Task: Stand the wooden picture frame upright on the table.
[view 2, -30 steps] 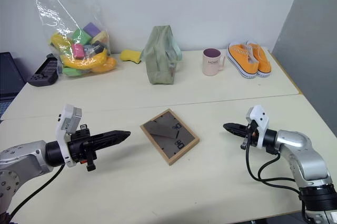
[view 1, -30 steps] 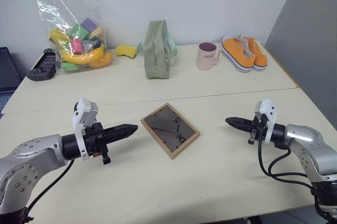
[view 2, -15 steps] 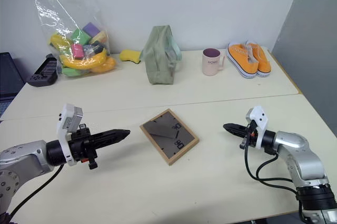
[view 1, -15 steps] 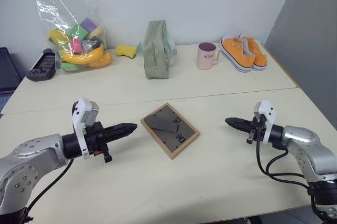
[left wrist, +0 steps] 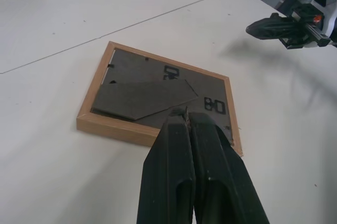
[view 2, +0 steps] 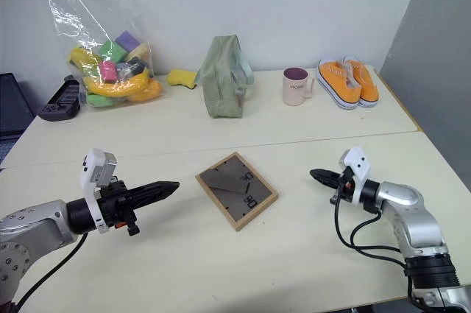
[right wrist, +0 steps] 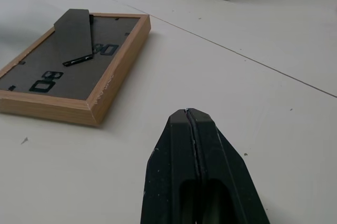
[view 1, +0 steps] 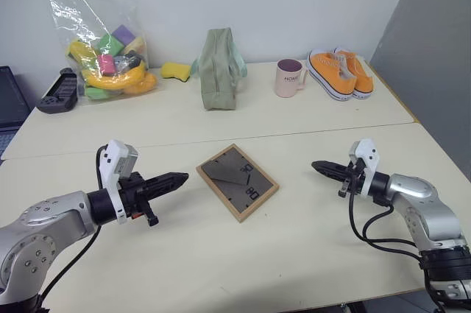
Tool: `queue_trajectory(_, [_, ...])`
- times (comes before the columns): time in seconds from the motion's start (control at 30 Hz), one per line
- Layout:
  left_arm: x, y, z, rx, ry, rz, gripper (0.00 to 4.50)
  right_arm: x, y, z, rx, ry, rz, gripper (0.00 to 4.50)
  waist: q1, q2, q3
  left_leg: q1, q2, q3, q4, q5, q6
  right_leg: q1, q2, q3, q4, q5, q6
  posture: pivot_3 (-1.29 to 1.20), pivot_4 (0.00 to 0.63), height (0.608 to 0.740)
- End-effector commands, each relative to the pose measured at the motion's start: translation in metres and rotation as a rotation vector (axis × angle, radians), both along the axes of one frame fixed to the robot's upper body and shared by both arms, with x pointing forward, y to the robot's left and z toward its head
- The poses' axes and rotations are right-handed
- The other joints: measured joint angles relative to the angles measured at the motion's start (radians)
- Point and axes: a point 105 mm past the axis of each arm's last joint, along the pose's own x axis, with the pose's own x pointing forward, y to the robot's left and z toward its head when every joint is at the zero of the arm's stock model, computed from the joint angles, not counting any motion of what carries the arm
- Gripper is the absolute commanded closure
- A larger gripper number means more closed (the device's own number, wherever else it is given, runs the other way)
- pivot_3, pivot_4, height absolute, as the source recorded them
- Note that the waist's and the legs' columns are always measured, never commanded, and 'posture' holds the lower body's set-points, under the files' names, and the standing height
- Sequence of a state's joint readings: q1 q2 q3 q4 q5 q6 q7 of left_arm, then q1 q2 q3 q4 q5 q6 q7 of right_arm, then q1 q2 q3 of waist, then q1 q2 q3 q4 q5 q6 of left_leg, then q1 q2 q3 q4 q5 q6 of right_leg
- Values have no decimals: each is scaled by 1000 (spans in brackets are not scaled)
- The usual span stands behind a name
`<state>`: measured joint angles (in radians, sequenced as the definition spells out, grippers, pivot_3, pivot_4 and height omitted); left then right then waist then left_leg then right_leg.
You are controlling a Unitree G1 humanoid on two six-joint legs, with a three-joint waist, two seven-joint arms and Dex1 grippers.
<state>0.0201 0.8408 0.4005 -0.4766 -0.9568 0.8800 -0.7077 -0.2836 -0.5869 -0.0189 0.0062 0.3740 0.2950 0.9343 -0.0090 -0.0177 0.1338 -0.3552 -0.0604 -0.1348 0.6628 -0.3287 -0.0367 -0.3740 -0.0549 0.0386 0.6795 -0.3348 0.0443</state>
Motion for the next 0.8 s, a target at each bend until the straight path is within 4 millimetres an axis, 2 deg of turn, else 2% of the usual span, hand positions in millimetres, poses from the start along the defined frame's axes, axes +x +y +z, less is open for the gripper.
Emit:
queue_trajectory(0.03, [2,1,4,8,-39,16,4493,1,2,7,0,-43,4,4500,0,0,0,0,0,0,0,0,0,0,0,0,0,0,0,0,150,740])
queue_trajectory(0.2, [3,2,4,7,-39,16,4493,1,4,8,5,-45,12,4500,0,0,0,0,0,0,0,0,0,0,0,0,0,0,0,0,150,740])
queue_trajectory(0.33, [8,12,-16,58,4,62,4493,5,15,2,-11,-57,31,4500,-2,0,0,0,0,0,0,0,0,0,0,0,0,0,0,0,150,740])
queue_trajectory(0.53, [28,15,-32,71,-11,120,4493,8,34,0,14,-68,64,4500,-3,1,1,0,0,0,0,0,0,-1,0,-1,0,0,0,0,150,740])
queue_trajectory(0.8, [62,-12,-50,31,-21,94,4493,24,49,-9,9,-102,9,4500,-10,1,0,0,-1,0,1,0,0,-1,0,-1,1,0,0,0,150,740])
